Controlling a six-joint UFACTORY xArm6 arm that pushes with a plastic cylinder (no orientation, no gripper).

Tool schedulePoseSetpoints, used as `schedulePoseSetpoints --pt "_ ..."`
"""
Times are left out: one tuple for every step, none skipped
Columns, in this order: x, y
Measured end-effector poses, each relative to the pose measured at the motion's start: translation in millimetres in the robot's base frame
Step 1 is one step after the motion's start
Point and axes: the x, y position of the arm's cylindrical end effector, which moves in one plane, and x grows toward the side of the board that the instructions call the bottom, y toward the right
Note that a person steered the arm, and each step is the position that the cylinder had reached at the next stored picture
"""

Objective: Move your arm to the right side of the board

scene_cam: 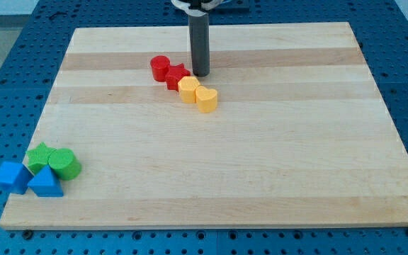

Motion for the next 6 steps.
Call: schedulePoseSetpoints --pt "0 0" --pt "0 23" --pt "5 99" --pt "36 187" --pt "105 255" --pt "176 284"
